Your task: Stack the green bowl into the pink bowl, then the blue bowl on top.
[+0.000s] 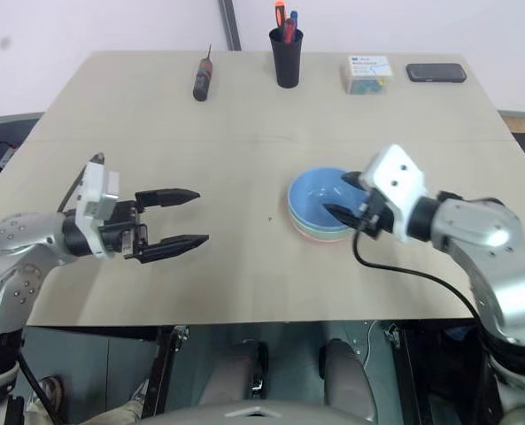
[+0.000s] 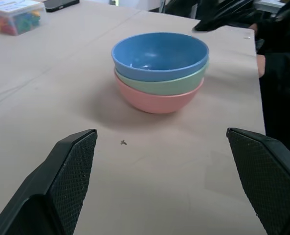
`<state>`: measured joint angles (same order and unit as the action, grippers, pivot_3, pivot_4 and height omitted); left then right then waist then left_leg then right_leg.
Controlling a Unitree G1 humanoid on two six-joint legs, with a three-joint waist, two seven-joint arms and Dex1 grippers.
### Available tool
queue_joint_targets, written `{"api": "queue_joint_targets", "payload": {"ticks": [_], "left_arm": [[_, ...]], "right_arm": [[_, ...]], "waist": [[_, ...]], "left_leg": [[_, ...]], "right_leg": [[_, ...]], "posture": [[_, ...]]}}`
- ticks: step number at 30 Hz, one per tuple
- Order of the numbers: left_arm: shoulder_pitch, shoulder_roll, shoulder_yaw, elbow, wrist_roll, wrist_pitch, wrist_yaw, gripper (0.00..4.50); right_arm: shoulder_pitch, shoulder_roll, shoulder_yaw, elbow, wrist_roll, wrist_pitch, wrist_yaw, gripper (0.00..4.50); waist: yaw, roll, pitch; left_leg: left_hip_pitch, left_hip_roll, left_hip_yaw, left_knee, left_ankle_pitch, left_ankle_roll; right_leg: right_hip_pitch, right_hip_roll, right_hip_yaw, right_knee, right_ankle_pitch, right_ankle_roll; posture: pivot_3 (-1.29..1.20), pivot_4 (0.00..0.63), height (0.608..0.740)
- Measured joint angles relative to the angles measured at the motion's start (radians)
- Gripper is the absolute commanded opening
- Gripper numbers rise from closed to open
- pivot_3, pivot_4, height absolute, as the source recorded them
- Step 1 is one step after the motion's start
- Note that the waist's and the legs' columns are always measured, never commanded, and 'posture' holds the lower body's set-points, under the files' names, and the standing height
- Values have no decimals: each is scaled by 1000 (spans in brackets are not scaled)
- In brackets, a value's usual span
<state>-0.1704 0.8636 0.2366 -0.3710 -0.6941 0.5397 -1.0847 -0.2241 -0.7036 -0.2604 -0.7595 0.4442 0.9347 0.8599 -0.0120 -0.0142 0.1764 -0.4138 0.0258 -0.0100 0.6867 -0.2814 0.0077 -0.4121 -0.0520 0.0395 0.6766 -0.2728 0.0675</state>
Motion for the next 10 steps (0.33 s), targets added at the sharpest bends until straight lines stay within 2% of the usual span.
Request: {"api": "queue_joint_targets", "payload": {"ticks": [2,6,10], "left_arm": [[21,-2,1,-11,-17,19,8,4500],[37,-2,11,-39,-22,34,45,4500],[57,5,30,-44,-32,50,57,4500]], "right_arm": [[122,-23,-110,3,60,5,53,4459],[354,-57,-294,26,70,-80,122,4459],[430,-77,-405,78,84,-157,163,4459]], "waist": [[2,0,0],[0,0,0],[-9,-1,0]], "left_leg": [[0,0,1,0,0,0],[5,0,1,0,0,0],[19,2,5,-1,0,0]], "right_leg": [[0,0,0,0,0,0],[4,1,1,2,0,0],[15,2,4,1,0,0]], "posture": [[0,150,740],[0,150,740],[0,150,740]]}}
